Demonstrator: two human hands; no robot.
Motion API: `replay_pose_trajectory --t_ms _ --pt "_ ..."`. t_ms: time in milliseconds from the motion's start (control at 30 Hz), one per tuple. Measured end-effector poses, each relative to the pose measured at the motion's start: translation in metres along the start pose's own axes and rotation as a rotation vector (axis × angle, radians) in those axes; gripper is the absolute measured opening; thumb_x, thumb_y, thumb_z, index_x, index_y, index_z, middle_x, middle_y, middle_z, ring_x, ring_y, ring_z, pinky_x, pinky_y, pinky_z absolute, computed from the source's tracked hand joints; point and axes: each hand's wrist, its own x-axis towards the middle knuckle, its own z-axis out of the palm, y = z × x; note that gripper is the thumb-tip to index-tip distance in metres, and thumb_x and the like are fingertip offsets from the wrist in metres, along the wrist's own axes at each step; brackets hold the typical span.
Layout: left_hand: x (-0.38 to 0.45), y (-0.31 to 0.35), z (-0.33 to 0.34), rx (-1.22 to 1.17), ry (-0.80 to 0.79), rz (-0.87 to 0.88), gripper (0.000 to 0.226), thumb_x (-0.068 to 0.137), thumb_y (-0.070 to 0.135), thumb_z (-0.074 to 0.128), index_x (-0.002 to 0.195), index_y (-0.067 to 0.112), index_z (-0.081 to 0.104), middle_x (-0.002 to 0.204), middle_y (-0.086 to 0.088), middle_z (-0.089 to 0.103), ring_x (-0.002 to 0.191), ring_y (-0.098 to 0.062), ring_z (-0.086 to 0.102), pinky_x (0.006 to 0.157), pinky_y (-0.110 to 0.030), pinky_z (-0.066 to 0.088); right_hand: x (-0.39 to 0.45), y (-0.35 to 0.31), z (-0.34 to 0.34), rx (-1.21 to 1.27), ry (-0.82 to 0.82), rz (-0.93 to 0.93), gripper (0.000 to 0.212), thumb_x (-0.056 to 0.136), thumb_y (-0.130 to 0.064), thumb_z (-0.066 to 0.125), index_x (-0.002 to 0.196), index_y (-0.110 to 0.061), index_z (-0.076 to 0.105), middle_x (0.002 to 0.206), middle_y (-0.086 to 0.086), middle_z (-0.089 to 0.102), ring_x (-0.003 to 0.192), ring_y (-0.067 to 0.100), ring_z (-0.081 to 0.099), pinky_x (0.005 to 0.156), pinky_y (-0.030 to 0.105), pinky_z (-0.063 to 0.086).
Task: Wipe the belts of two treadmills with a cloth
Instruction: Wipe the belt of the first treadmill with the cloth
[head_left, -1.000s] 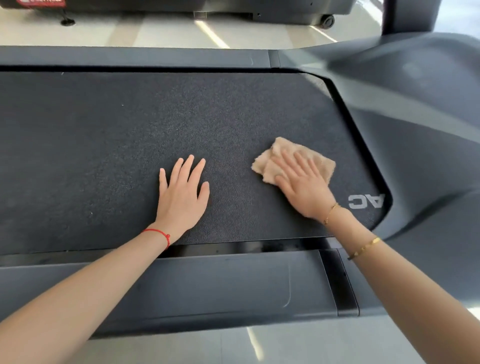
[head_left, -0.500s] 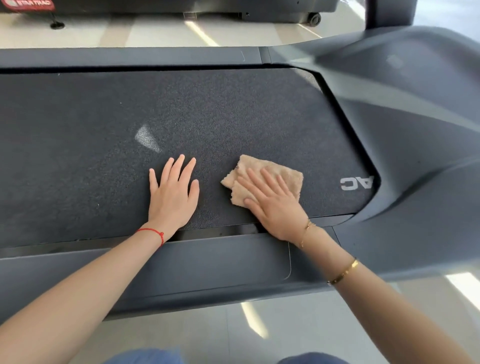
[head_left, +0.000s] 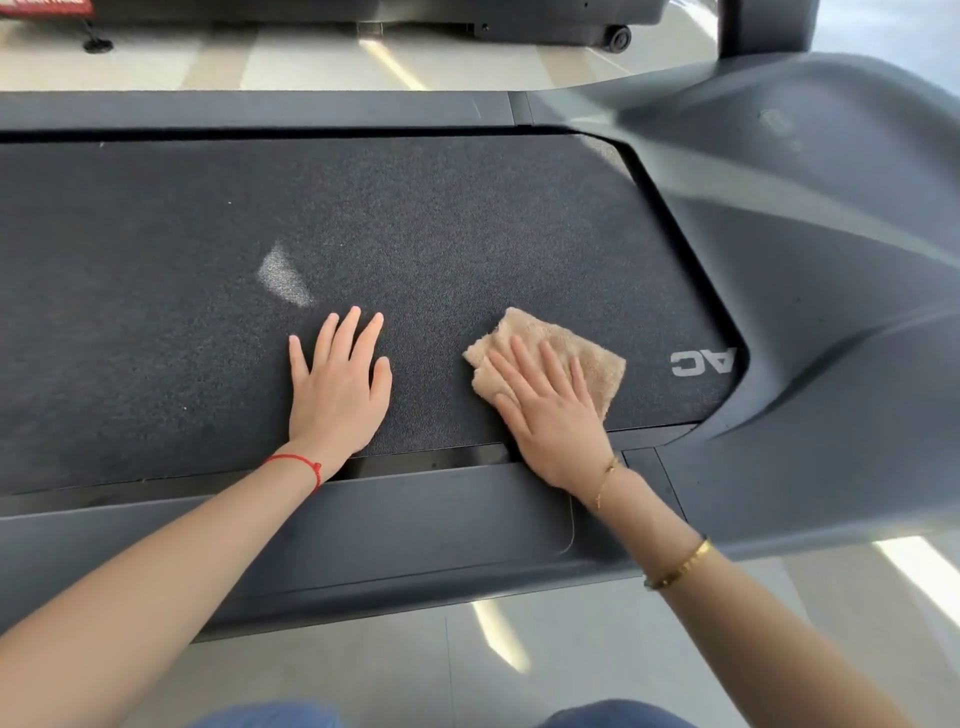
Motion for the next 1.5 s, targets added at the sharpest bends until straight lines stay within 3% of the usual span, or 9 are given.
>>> replay_pose_trajectory --t_ms 133,333,400,500,600,900,1133,1300,1500 --pt "0.002 0.0 0.0 0.002 -0.014 -0.003 0.053 0.104 0.032 0.036 0.156 0.023 0.03 0.164 -0.003 0.024 0.153 -0.023 0.013 0.121 -0.062 0.005 0.014 0.034 -0.006 -0.01 0.019 -0.058 0.052 0.106 -0.044 0.026 0.156 -0.036 0.015 0.164 -0.012 0.005 0.153 0.021 0.0 0.122 0.039 -0.006" --pt "0.015 0.005 0.001 0.015 -0.064 -0.011 0.055 0.104 0.034 0.032 0.158 0.025 0.024 0.165 -0.002 0.018 0.154 -0.023 0.007 0.12 -0.063 0.003 0.088 0.068 -0.024 -0.018 0.045 0.299 0.053 0.106 -0.043 0.021 0.157 -0.033 0.014 0.166 -0.004 0.004 0.152 0.026 0.0 0.122 0.049 -0.001" --pt "0.026 0.01 0.002 0.007 -0.078 -0.014 0.055 0.104 0.035 0.031 0.158 0.026 0.022 0.166 -0.001 0.016 0.154 -0.022 0.005 0.12 -0.063 0.001 0.099 0.048 -0.021 -0.026 0.033 0.207 0.052 0.106 -0.042 0.02 0.157 -0.033 0.014 0.166 -0.004 0.005 0.152 0.028 0.001 0.121 0.05 -0.001" --pt "0.045 0.016 0.005 0.017 -0.084 -0.012 0.055 0.104 0.035 0.03 0.158 0.026 0.021 0.166 -0.001 0.015 0.154 -0.022 0.005 0.121 -0.062 0.001 0.093 0.014 -0.008 0.005 -0.016 -0.084 0.051 0.106 -0.042 0.022 0.156 -0.035 0.014 0.165 -0.008 0.006 0.153 0.025 0.0 0.122 0.047 -0.005" --pt "0.063 0.016 0.007 0.032 -0.08 -0.012 0.055 0.104 0.035 0.03 0.158 0.026 0.021 0.166 -0.002 0.016 0.154 -0.022 0.005 0.12 -0.063 0.001 0.092 0.024 -0.008 0.018 -0.043 -0.203 0.052 0.106 -0.043 0.023 0.156 -0.035 0.016 0.165 -0.011 0.008 0.153 0.021 0.0 0.123 0.042 -0.006" --pt "0.093 0.018 0.015 0.037 -0.099 -0.027 0.059 0.102 0.036 0.025 0.159 0.027 0.016 0.167 -0.001 0.012 0.154 -0.022 0.002 0.121 -0.062 0.0 0.201 0.124 -0.039 0.006 0.012 0.196 0.053 0.106 -0.046 0.018 0.157 -0.033 0.011 0.166 -0.005 0.002 0.152 0.026 -0.001 0.122 0.045 -0.005" --pt "0.092 0.02 0.019 0.118 -0.097 -0.039 0.058 0.103 0.037 0.012 0.16 0.026 0.008 0.168 0.0 0.008 0.155 -0.022 0.0 0.121 -0.062 0.004 0.321 0.118 -0.053 0.028 0.002 0.308 0.055 0.106 -0.041 0.011 0.158 -0.025 0.008 0.166 0.0 -0.002 0.152 0.028 -0.006 0.122 0.047 -0.008" --pt "0.095 0.021 0.019 0.152 -0.109 -0.039 0.066 0.096 0.043 0.004 0.16 0.026 0.009 0.167 0.0 0.009 0.155 -0.022 0.002 0.121 -0.062 0.005 0.371 0.05 -0.04 0.046 -0.076 0.112 0.054 0.106 -0.039 0.01 0.158 -0.023 0.007 0.166 -0.001 0.0 0.152 0.027 -0.004 0.122 0.046 -0.007" --pt "0.096 0.02 0.019 0.163 -0.116 -0.039 0.065 0.097 0.043 0.007 0.16 0.026 0.011 0.167 0.0 0.011 0.155 -0.021 0.004 0.121 -0.062 0.007 0.319 0.006 -0.013 0.038 -0.104 -0.305 0.052 0.106 -0.043 0.017 0.157 -0.033 0.012 0.165 -0.006 0.007 0.153 0.024 -0.001 0.122 0.042 -0.007"
